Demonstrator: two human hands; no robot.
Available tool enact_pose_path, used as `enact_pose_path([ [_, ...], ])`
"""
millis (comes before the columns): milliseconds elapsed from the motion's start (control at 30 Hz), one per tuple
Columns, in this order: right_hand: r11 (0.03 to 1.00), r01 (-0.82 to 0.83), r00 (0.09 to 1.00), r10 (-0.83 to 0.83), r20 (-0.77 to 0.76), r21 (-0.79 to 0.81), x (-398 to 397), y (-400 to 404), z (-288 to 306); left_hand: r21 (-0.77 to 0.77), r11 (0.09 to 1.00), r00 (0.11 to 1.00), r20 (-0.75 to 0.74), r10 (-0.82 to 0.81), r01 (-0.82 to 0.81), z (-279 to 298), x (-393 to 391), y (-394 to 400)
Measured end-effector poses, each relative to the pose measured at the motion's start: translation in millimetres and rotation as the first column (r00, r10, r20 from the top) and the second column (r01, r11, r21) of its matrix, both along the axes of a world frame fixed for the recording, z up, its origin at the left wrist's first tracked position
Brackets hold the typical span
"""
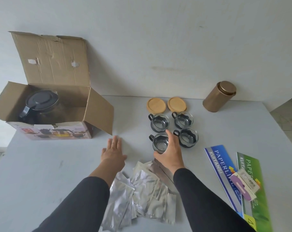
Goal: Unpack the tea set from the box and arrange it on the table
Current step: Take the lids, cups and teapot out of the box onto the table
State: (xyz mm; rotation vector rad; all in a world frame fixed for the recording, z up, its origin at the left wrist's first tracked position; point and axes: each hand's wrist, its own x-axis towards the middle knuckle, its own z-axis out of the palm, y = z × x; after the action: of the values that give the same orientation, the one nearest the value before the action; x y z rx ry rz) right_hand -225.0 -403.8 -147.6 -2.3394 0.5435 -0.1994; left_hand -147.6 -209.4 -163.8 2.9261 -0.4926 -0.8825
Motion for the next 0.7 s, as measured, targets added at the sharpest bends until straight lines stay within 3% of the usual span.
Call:
enact_pose_path([
  [433, 1.0, -0.027, 0.997, 0.027, -0.074, 0.004, -2.8, -6.9, -0.6, 0.026, 1.0, 0.999, 0.035, -0.001, 0.0, -4.7, -1.9, -2.0],
  [700, 0.978, -0.012, 0.994, 0.035, 0.106, -0.207, -7.0, 3.6, 18.3, 0.011, 0.998, 0.997, 0.046, -0.059, 0.059, 7.8, 0.7, -4.5],
])
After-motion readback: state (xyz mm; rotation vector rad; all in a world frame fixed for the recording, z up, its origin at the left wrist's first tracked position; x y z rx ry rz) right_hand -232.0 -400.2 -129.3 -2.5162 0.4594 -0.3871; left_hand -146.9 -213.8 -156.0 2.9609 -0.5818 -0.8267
